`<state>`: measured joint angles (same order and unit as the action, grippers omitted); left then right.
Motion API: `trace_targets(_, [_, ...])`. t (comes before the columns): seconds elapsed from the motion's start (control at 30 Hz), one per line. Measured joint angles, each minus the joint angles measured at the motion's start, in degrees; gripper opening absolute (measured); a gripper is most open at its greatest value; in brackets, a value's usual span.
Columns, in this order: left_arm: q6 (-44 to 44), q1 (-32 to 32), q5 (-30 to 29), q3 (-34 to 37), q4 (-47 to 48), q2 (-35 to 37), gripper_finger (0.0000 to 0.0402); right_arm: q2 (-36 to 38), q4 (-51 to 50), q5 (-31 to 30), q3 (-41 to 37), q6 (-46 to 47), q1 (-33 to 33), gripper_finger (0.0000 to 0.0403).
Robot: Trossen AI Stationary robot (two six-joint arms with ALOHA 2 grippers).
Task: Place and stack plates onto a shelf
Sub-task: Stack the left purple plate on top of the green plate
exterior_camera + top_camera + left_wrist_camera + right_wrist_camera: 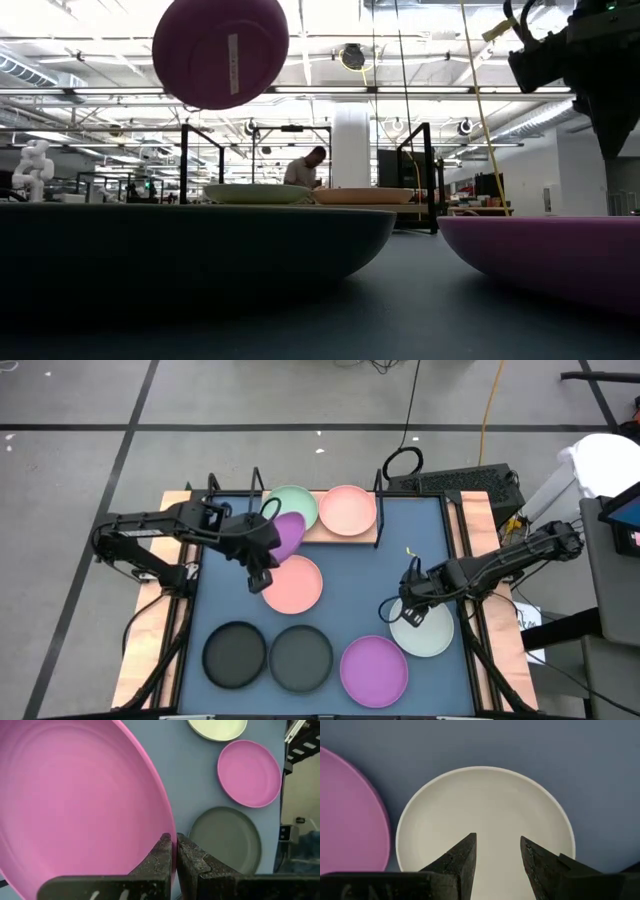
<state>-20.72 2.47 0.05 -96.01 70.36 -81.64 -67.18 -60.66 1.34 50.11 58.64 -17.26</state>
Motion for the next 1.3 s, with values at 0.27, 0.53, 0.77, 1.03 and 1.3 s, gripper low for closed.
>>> trace_targets(0.27, [8.2,-2.4,-0.3,-0.1,-0.3,-0.6,0.0009,0.0,1.1,-3.7,0.0,-0.7,0.0,0.0137])
trace_targets(0.53, [22.3,-8.8,-1.6,0.0,-1.3,-2.2,0.0009,0.0,2.0,-2.7,0.0,7.4,-1.2,0.0137])
trace_targets(0.77, [32.2,-13.1,-2.1,-0.1,-6.2,-3.3,0.0009,0.0,2.0,-2.7,0.0,9.8,-1.6,0.0137])
trace_targets(1.03, [38.2,-17.4,-2.3,0.0,-6.6,-5.6,0.0009,0.1,2.2,-1.2,0.0,8.1,-1.6,0.0137])
trace_targets(1.3, [39.8,-19.3,-2.2,-0.1,-7.5,-7.7,0.0009,0.1,2.3,-1.3,0.0,8.7,-1.6,0.0137])
